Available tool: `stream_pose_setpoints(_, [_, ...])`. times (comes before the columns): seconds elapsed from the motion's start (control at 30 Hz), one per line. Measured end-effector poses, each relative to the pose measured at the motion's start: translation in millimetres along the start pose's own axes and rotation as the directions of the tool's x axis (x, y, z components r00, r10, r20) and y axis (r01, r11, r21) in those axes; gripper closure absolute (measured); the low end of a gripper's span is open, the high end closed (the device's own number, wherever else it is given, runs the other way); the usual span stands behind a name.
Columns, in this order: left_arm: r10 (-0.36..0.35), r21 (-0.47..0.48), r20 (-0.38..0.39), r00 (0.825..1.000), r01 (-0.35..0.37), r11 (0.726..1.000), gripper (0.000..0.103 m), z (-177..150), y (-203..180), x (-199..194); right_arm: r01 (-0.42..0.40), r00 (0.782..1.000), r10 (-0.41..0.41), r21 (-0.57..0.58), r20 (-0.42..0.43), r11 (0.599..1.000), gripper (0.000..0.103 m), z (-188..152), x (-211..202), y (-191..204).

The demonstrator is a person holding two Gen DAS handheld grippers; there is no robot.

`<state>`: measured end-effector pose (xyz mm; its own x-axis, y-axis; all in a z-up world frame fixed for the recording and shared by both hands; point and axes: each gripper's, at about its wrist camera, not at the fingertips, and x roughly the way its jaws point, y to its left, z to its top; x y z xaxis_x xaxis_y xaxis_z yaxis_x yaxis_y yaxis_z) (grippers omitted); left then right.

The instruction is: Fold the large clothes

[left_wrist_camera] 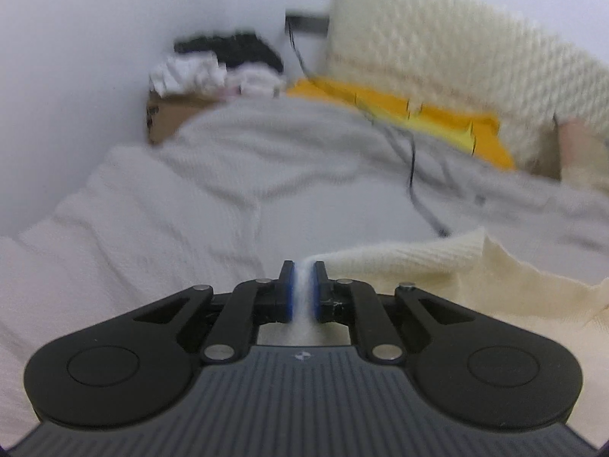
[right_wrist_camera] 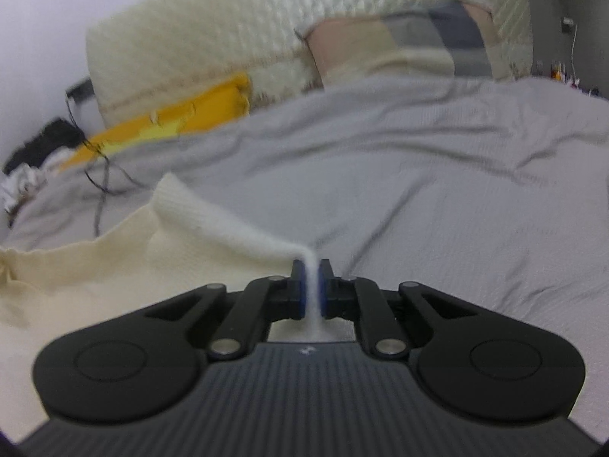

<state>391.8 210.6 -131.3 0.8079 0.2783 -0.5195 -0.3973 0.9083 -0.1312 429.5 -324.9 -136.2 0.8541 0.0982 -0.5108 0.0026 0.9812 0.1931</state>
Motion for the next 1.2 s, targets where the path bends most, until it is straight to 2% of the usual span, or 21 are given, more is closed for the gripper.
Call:
stream_pose_setpoints(0.1, [-0.019,-0.035,-0.101,0.995,0.015,0.999,0.092,-9,9,26,0.001,0.995,0.002,0.034,-0.102,0.999,0.093,-9,28,-8])
stream_pose_setpoints(0.13, [-0.018,-0.032,-0.112,0.994,0.015,0.999,0.092,-11,10,31,-0.006,0.992,0.012,0.052,-0.128,0.999,0.093,-10,35,-11])
stream_pose_setpoints(0.27, [-0.012,0.022,-0.11,0.994,0.014,1.0,0.092,-11,3,30,-0.013,0.989,0.022,0.064,-0.145,0.998,0.092,-8,40,-11])
stream_pose_setpoints(0.4, [-0.047,0.012,-0.116,0.992,0.049,0.999,0.09,-8,6,19,-0.034,0.989,0.047,0.095,-0.139,0.995,0.09,-7,32,-12])
stream_pose_setpoints(0.47, [-0.055,0.01,-0.1,0.993,0.056,0.998,0.08,-7,7,6,-0.047,0.991,0.06,0.103,-0.121,0.994,0.09,-7,25,-11])
stream_pose_setpoints(0.57, [-0.07,0.03,-0.086,0.994,0.073,0.997,0.072,-9,7,-17,-0.069,0.991,0.077,0.08,-0.107,0.994,0.087,-6,7,-5])
stream_pose_setpoints(0.6, [-0.079,0.031,-0.084,0.993,0.082,0.996,0.072,-10,7,-27,-0.073,0.991,0.08,0.074,-0.102,0.995,0.085,-6,0,-5])
stream_pose_setpoints(0.67, [-0.099,0.021,-0.066,0.993,0.1,0.995,0.07,-12,10,-48,-0.08,0.992,0.088,0.081,-0.095,0.994,0.072,-5,-13,-3])
stream_pose_setpoints(0.73, [-0.12,0.01,-0.056,0.991,0.121,0.993,0.07,-16,10,-69,-0.097,0.991,0.104,0.076,-0.081,0.992,0.067,-7,-30,-2])
stream_pose_setpoints(0.97, [-0.241,0.064,-0.059,0.969,0.245,0.967,0.07,-44,-20,-142,-0.165,0.985,0.166,0.027,-0.044,0.986,0.067,-22,-94,11])
stream_pose_setpoints(1.03, [-0.265,0.111,-0.064,0.962,0.271,0.956,0.07,-54,-33,-162,-0.194,0.98,0.194,0.014,-0.039,0.981,0.067,-29,-112,17])
stream_pose_setpoints(1.2, [-0.328,0.139,-0.095,0.94,0.338,0.931,0.07,-84,-50,-205,-0.267,0.964,0.267,-0.007,-0.02,0.964,0.067,-48,-153,32])
